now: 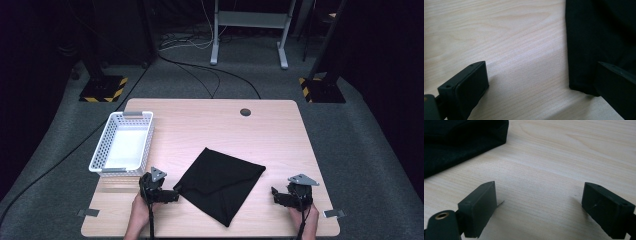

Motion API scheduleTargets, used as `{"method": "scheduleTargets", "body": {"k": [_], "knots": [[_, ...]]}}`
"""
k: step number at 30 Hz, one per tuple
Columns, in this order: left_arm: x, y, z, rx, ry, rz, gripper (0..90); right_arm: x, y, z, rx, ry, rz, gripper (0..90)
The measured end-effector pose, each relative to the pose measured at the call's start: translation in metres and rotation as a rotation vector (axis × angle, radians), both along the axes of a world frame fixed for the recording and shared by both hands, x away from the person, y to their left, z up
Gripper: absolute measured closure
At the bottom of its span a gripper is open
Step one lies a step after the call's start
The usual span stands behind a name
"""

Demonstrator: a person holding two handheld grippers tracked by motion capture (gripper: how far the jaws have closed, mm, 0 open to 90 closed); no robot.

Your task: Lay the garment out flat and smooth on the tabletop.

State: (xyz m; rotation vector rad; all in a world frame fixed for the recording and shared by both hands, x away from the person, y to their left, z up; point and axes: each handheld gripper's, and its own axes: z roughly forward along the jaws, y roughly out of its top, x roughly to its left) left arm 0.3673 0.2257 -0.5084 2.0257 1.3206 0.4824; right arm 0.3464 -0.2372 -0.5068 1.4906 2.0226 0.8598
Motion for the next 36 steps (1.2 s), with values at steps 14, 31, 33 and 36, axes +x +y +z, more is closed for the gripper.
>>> {"method": "scheduleTargets", "body": {"k": [14,31,33,36], "knots": [[-0.003,-0.027,0.010,0.033,-0.086,-0.091,1.8,0.010,0.039,0.020,0.027,0.020,0.096,0.5],[0.020,-0.030,-0.001,0.018,-0.004,-0.175,0.0,0.051,0.137,0.011,-0.086,0.129,0.288,1.6],[0.024,-0.031,-0.001,0.018,-0.004,-0.184,0.0,0.050,0.133,0.009,-0.060,0.126,0.272,1.8],[0.029,-0.032,-0.001,0.019,-0.004,-0.200,0.0,0.045,0.130,0.009,-0.060,0.122,0.259,2.0]]}}
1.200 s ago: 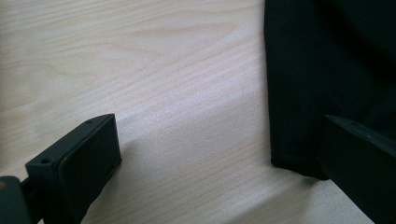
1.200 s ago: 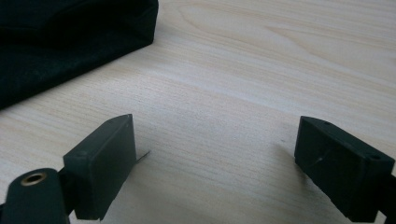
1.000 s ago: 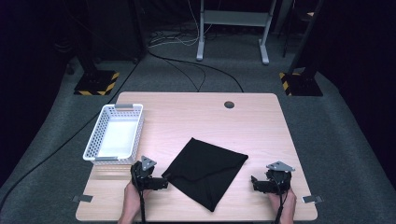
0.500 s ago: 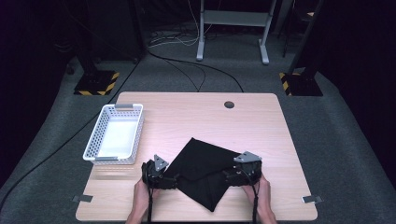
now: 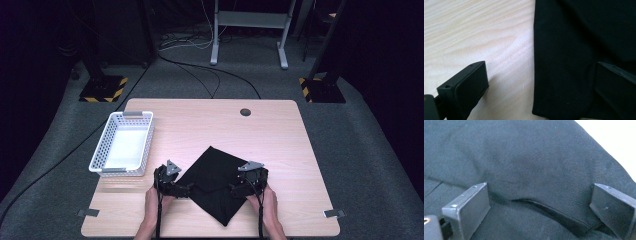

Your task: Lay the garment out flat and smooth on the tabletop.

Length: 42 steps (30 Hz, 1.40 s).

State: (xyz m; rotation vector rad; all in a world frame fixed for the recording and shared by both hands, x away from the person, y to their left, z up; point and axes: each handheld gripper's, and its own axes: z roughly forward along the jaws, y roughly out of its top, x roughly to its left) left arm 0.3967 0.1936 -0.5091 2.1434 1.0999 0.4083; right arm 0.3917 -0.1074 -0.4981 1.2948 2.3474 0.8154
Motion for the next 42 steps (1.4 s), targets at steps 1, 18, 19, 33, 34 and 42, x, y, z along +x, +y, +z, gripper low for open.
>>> {"method": "scheduleTargets", "body": {"k": [1,18,19,33,34,42], "knots": [[0.001,0.000,0.000,-0.001,0.000,-0.005,0.0,-0.001,-0.001,0.000,0.000,0.001,0.000,2.0],[0.001,0.000,0.000,-0.005,-0.003,-0.009,0.5,-0.019,0.050,0.021,0.059,-0.043,0.113,10.4],[0.001,0.000,0.000,-0.004,-0.003,-0.008,0.5,-0.019,0.056,0.021,0.057,-0.041,0.125,11.2],[0.001,0.000,0.000,-0.004,-0.004,-0.012,1.1,-0.024,0.106,0.018,-0.052,-0.024,0.208,38.8],[0.001,0.001,0.000,-0.004,-0.004,-0.012,1.1,-0.024,0.107,0.018,-0.063,-0.031,0.209,41.6],[0.001,0.000,0.000,-0.005,-0.006,-0.013,1.6,-0.020,0.105,0.017,-0.058,-0.045,0.210,65.1]]}}
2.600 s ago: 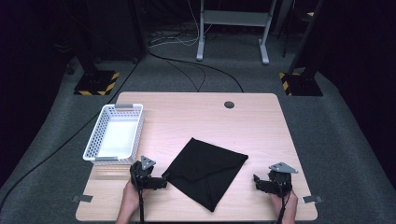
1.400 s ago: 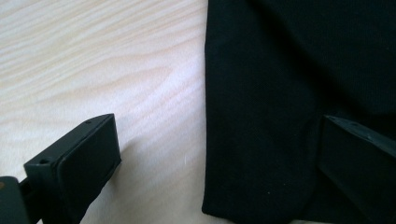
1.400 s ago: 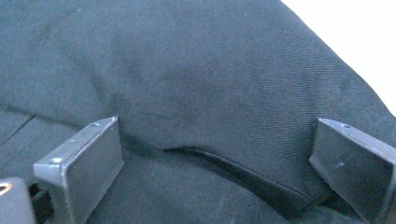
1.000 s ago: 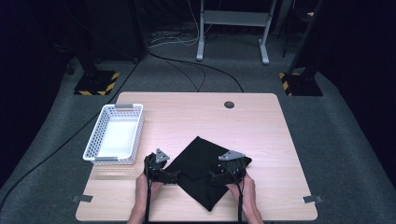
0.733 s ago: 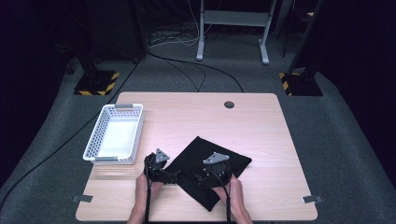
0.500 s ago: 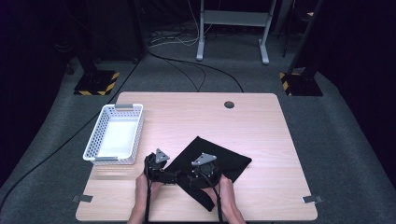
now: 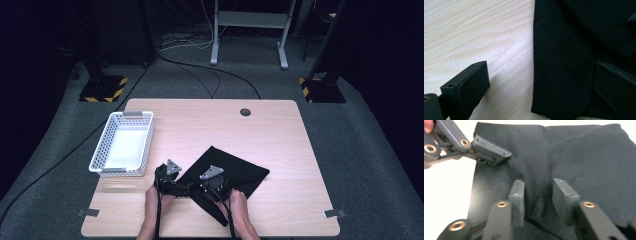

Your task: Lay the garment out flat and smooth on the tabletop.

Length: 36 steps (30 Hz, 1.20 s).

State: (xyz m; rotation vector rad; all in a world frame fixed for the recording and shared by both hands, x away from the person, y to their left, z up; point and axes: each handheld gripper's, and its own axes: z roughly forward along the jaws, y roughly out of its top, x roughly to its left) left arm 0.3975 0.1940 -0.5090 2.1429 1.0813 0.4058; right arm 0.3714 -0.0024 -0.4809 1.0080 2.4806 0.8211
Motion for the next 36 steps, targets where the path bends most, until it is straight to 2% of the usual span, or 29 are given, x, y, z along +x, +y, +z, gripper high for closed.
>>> {"method": "scheduleTargets", "body": {"k": [5,9,14,30,36], "knots": [[0.000,0.000,0.000,0.000,-0.002,-0.002,2.0,0.003,-0.003,0.005,0.028,-0.004,0.005,76.3],[0.000,0.000,0.000,-0.004,-0.002,0.000,2.0,0.007,-0.008,0.009,0.062,0.005,0.003,80.5],[0.000,0.000,0.000,-0.002,-0.002,-0.003,2.1,0.011,-0.016,0.015,0.087,0.004,-0.016,81.8],[0.000,0.000,0.000,0.001,-0.005,-0.005,2.3,0.023,-0.032,0.036,0.104,-0.044,-0.055,83.7],[0.000,0.000,0.000,0.001,-0.006,-0.008,2.5,0.033,-0.042,0.045,0.137,-0.051,-0.098,84.3]]}}
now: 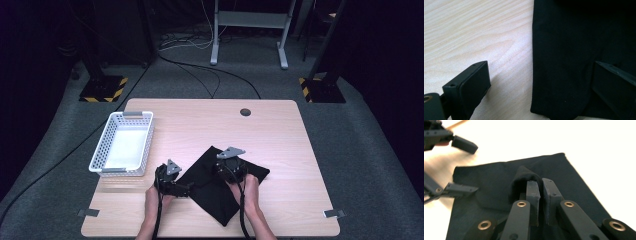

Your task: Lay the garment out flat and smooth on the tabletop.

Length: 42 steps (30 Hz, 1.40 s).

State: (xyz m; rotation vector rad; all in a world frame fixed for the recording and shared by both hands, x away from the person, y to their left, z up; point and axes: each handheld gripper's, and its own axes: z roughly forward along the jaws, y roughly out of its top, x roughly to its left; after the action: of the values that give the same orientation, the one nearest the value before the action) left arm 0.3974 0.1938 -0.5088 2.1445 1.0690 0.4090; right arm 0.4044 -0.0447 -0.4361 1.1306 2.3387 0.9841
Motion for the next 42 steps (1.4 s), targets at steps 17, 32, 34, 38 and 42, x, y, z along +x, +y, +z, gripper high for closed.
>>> {"method": "scheduleTargets", "body": {"k": [17,32,34,38,42], "knots": [[0.001,0.000,0.000,0.001,0.001,-0.001,2.5,0.034,-0.023,0.023,-0.004,-0.052,-0.056,84.9],[0.000,0.000,0.000,0.003,-0.006,-0.002,2.6,0.061,-0.045,0.026,-0.010,-0.065,-0.107,85.0],[0.000,0.000,0.000,0.002,-0.003,-0.003,2.6,0.063,-0.047,0.027,-0.005,-0.069,-0.114,85.0],[0.000,0.000,0.000,0.003,-0.003,-0.002,2.5,0.068,-0.053,0.028,-0.004,-0.071,-0.127,85.0],[0.000,-0.001,0.000,0.004,-0.007,-0.001,2.5,0.074,-0.057,0.032,-0.002,-0.079,-0.145,85.0]]}}
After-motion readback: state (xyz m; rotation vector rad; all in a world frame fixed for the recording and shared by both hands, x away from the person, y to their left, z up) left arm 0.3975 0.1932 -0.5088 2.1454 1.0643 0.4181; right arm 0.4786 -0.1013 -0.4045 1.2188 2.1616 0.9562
